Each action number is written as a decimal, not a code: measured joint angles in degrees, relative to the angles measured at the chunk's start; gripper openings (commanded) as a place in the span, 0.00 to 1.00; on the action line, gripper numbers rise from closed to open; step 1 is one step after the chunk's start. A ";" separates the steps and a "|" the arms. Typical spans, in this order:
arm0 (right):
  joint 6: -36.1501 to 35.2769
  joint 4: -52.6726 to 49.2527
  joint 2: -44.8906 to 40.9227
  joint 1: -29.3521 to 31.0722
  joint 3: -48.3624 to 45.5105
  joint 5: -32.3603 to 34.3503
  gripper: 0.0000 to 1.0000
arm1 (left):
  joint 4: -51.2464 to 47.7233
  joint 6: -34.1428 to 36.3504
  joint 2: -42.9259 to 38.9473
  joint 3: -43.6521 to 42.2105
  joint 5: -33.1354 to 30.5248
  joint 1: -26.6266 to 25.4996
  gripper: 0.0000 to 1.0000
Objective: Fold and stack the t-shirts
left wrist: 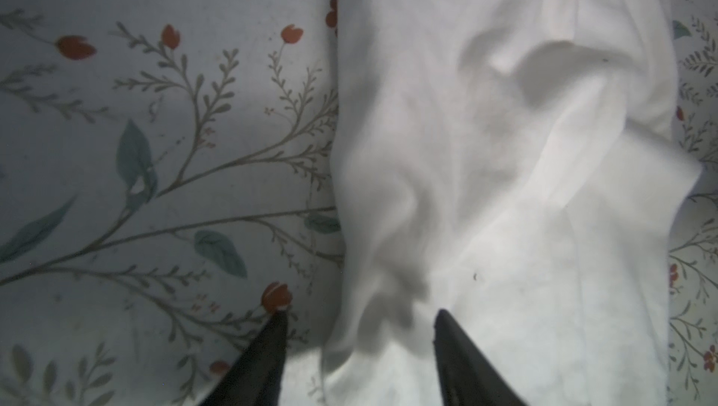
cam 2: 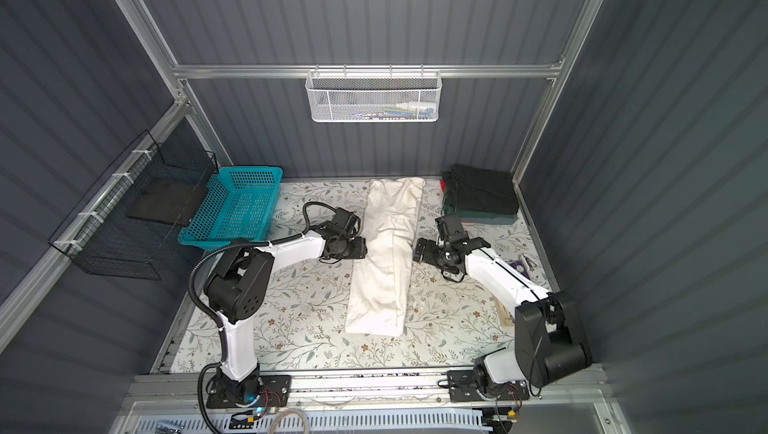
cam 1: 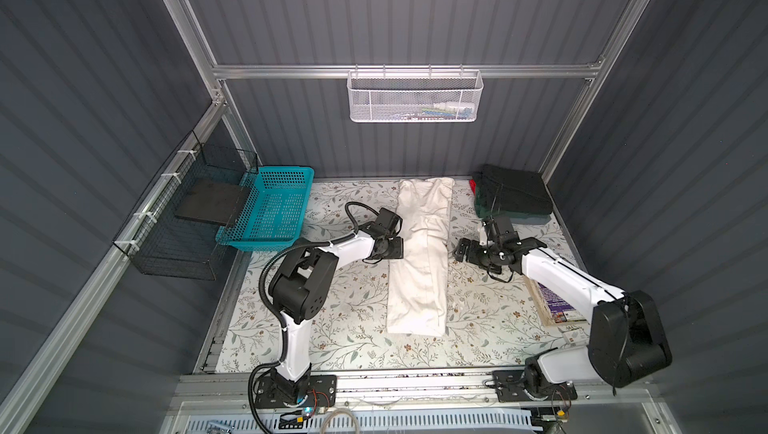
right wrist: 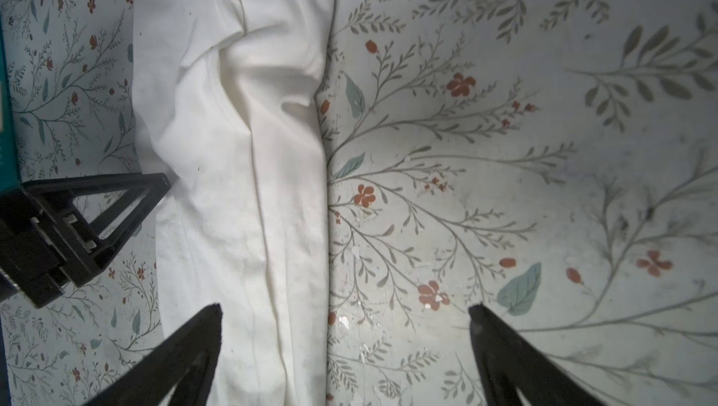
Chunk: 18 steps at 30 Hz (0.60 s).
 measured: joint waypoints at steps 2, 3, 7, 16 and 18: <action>1.27 -0.42 -1.68 2.08 -1.46 -0.15 0.99 | -0.11 -0.07 -3.96 -2.95 -0.22 0.00 0.86; 2.12 -0.59 -2.43 3.52 -2.25 -0.50 0.97 | -0.07 -0.11 -6.38 -4.59 -0.26 0.00 0.87; 5.99 -1.27 -3.89 9.01 -5.46 -2.54 0.92 | -0.09 -0.68 -15.72 -10.54 -0.39 0.00 0.89; 16.11 -5.31 -9.64 17.07 -9.40 -3.23 0.76 | -4.66 -3.17 -27.54 -18.40 1.18 0.00 0.89; 18.21 -6.32 -11.87 18.40 -9.40 -3.21 0.74 | -6.80 -3.85 -29.29 -19.21 1.57 0.00 0.89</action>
